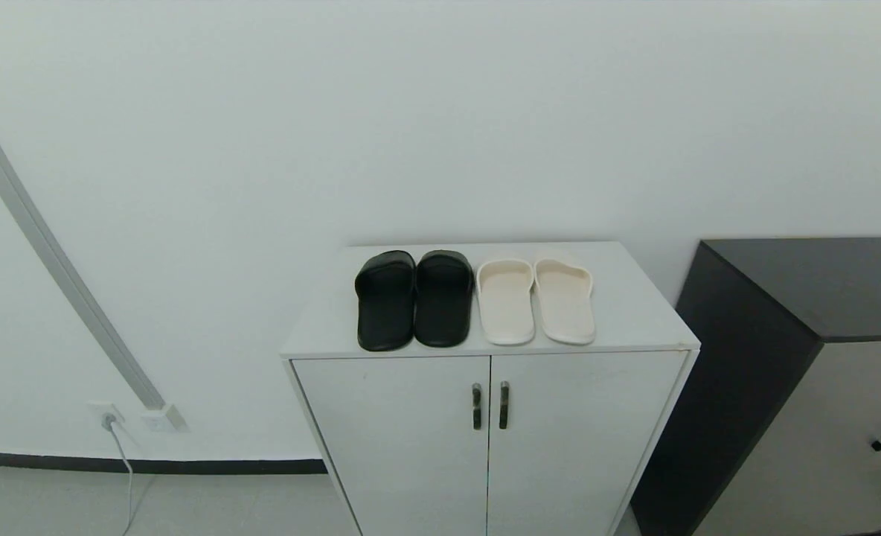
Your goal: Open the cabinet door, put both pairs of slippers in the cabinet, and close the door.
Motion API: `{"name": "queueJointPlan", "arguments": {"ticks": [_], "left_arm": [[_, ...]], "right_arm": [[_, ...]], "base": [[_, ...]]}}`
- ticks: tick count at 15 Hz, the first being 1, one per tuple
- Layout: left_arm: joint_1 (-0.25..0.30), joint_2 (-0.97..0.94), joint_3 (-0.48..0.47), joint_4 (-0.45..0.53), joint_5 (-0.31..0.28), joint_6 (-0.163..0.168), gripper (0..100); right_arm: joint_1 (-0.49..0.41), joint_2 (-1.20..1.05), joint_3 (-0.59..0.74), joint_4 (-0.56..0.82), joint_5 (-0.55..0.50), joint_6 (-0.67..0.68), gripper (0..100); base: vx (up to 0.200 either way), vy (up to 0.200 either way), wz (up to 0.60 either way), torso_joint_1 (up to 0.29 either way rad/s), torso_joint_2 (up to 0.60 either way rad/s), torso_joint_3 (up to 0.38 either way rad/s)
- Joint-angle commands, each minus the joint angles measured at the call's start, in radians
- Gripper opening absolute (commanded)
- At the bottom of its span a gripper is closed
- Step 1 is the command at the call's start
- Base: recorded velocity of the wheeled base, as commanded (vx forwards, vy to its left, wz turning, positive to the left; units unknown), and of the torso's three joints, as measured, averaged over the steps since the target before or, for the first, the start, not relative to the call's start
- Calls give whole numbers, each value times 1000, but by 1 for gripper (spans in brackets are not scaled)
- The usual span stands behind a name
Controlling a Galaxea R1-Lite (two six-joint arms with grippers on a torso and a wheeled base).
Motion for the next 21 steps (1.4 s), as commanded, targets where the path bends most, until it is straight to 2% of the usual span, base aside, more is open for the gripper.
{"name": "queueJointPlan", "arguments": {"ticks": [1,8,9,10,11,13,15,18,21], "left_arm": [[0,0,0,-1,0,0,0],[0,0,0,-1,0,-1,0],[0,0,0,-1,0,0,0],[0,0,0,-1,0,-1,0],[0,0,0,-1,0,-1,0],[0,0,0,1,0,-1,0],[0,0,0,-1,0,-1,0],[0,0,0,-1,0,-1,0],[0,0,0,-1,0,0,0]], "right_arm": [[0,0,0,-2,-2,3,100],[-1,0,-2,0,1,-26,100],[-1,23,-80,-19,-5,-13,100],[16,110,-258,9,-9,44,100],[20,167,-324,63,-2,56,100],[27,255,-299,93,41,9,100],[28,359,-252,26,87,9,100],[42,634,-233,-163,142,13,100],[181,907,-279,-387,92,35,100]], "base": [[0,0,0,0,0,0],[0,0,0,0,0,0],[0,0,0,0,0,0],[0,0,0,0,0,0],[0,0,0,0,0,0],[0,0,0,0,0,0],[0,0,0,0,0,0],[0,0,0,0,0,0],[0,0,0,0,0,0]]}}
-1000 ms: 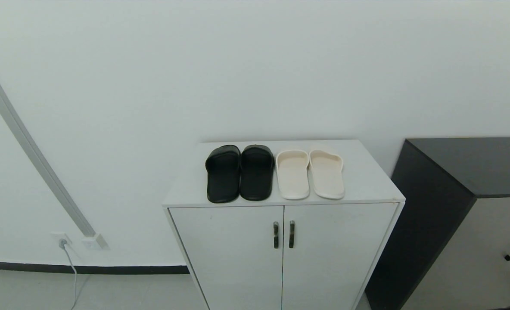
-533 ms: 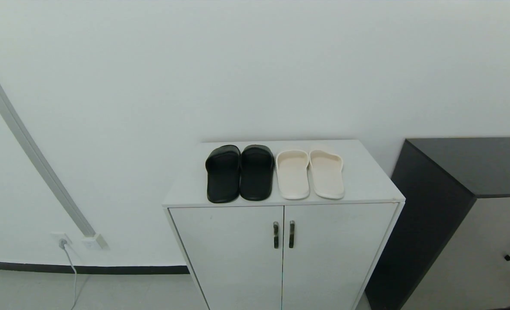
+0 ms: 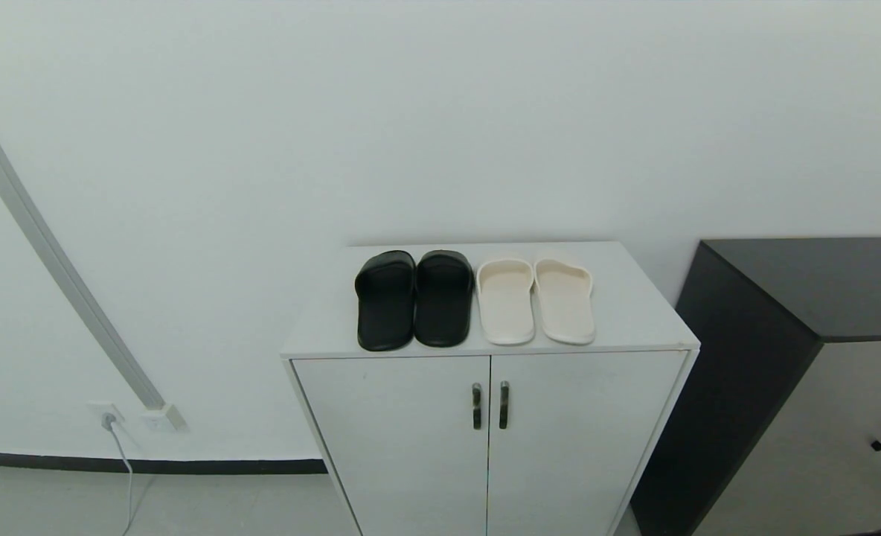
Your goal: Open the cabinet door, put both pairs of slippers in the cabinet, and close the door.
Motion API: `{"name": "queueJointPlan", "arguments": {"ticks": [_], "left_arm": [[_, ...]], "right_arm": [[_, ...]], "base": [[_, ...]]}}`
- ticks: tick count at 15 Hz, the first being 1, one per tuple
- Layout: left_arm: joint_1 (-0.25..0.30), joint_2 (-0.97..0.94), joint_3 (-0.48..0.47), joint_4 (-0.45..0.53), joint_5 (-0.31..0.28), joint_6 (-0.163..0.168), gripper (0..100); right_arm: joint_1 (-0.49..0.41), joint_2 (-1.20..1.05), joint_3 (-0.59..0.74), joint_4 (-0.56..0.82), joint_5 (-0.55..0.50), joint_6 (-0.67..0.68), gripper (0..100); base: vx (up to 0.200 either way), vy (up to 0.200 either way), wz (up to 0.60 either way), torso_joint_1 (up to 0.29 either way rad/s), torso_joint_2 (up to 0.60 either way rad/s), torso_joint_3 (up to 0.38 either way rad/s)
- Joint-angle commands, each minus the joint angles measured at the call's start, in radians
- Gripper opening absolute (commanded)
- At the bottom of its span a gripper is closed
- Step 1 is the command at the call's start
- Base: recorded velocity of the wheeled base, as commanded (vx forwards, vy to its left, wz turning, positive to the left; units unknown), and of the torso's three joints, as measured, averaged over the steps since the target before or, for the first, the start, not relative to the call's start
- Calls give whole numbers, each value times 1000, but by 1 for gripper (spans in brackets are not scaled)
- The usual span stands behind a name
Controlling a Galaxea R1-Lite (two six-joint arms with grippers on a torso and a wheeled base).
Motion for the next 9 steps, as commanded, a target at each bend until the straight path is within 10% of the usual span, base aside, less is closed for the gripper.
{"name": "queueJointPlan", "arguments": {"ticks": [1,5,9], "left_arm": [[0,0,0,0,0,0,0],[0,0,0,0,0,2,0],[0,0,0,0,0,3,0]], "right_arm": [[165,337,-64,-162,-81,37,100],[562,548,-285,-175,-407,149,100],[633,745,-492,-176,-450,163,100]], "base": [[0,0,0,0,0,0],[0,0,0,0,0,0],[0,0,0,0,0,0]]}}
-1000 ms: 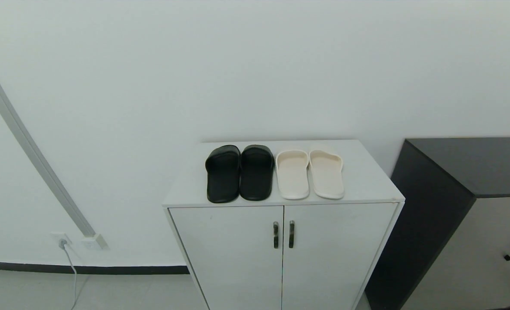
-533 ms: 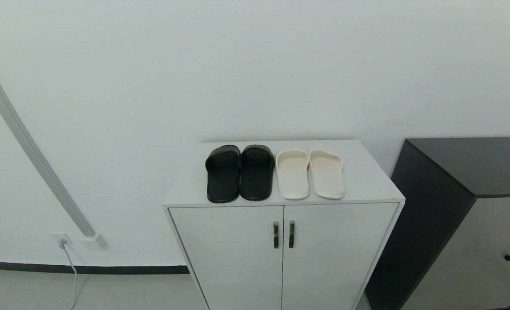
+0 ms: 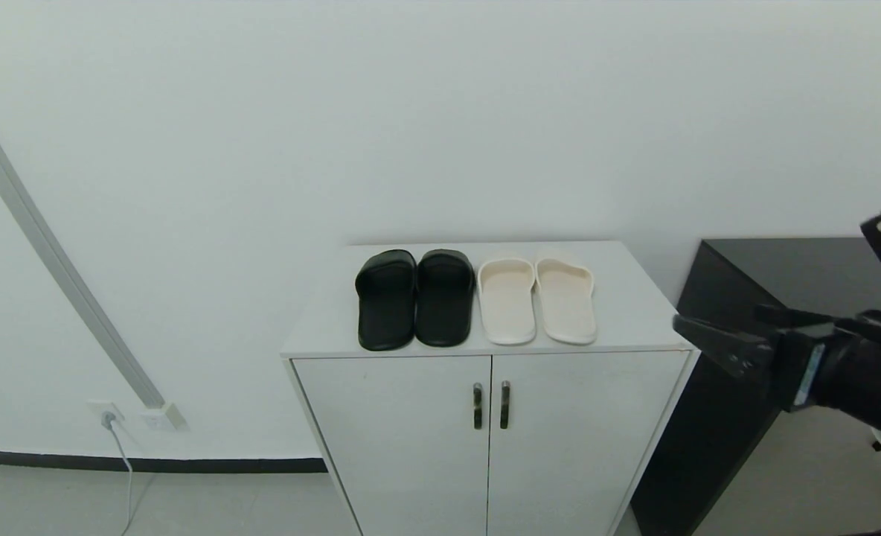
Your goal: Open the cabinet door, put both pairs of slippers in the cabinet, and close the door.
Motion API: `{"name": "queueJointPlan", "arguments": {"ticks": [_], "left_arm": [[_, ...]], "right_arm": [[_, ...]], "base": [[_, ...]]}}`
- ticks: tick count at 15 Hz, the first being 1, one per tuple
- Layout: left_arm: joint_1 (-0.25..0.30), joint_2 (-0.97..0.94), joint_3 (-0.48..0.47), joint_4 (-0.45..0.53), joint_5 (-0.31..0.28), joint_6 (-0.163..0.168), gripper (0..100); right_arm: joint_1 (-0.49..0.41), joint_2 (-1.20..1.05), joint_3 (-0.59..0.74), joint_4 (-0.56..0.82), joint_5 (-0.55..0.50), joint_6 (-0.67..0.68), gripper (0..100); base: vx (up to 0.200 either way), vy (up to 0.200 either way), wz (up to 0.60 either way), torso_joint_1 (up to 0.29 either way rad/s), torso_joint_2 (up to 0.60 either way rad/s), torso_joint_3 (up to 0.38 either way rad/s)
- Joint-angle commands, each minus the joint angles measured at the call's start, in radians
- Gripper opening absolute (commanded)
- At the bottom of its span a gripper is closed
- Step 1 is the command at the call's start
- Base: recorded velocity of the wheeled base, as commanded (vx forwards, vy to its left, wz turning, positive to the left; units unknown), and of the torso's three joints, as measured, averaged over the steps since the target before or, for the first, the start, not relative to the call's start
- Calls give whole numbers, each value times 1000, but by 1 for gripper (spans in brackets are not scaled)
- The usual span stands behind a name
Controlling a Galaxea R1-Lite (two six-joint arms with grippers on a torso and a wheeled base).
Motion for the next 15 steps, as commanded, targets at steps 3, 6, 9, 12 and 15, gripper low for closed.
{"name": "queueJointPlan", "arguments": {"ticks": [3,6,9,12,15], "left_arm": [[0,0,0,-1,0,0,0],[0,0,0,-1,0,-2,0],[0,0,0,-1,0,0,0],[0,0,0,-1,0,-2,0],[0,0,0,-1,0,-2,0]], "right_arm": [[78,319,-238,-1,-99,37,100],[103,490,-403,1,-205,96,100],[103,622,-513,-3,-264,97,100],[91,720,-593,-3,-297,97,100],[57,811,-663,-1,-303,91,100]], "base": [[0,0,0,0,0,0],[0,0,0,0,0,0],[0,0,0,0,0,0],[0,0,0,0,0,0],[0,0,0,0,0,0]]}}
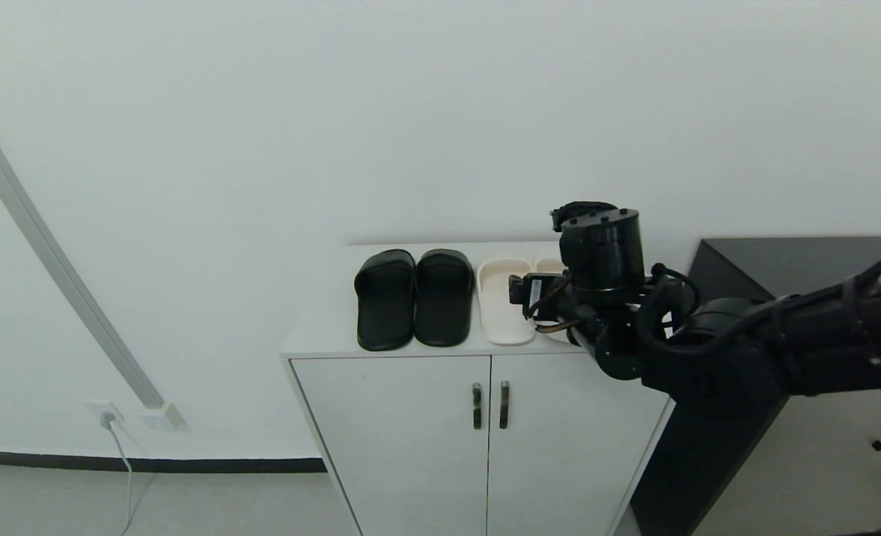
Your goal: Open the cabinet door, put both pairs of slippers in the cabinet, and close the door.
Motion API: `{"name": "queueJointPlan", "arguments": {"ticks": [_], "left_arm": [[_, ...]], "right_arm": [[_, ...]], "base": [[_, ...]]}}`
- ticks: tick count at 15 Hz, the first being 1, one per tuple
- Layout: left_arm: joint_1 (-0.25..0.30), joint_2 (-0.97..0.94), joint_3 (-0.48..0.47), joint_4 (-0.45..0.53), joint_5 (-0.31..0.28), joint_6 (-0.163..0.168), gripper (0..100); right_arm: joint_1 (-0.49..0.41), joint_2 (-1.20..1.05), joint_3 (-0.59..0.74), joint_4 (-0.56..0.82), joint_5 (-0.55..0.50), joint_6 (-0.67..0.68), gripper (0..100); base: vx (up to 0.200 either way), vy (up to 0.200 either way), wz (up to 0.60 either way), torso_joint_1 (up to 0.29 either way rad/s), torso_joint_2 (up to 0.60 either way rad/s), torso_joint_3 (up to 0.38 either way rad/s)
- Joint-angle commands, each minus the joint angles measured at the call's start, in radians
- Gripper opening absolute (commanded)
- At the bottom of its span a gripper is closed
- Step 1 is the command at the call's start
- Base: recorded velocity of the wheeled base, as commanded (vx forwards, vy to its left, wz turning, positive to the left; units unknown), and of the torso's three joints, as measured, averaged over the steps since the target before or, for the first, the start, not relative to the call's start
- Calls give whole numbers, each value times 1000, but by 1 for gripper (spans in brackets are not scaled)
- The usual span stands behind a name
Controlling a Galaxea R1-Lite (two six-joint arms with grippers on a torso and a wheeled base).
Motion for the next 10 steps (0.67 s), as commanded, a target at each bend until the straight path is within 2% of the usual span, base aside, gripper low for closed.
{"name": "queueJointPlan", "arguments": {"ticks": [1,4,8,10], "left_arm": [[0,0,0,0,1,-3,0],[0,0,0,0,1,-3,0],[0,0,0,0,1,-3,0],[0,0,0,0,1,-3,0]], "right_arm": [[-25,101,-57,1,-2,-8,100],[-43,162,-119,-4,4,-51,100],[-80,254,-264,4,7,-74,100],[-86,273,-284,4,7,-85,100]], "base": [[0,0,0,0,0,0],[0,0,0,0,0,0],[0,0,0,0,0,0],[0,0,0,0,0,0]]}}
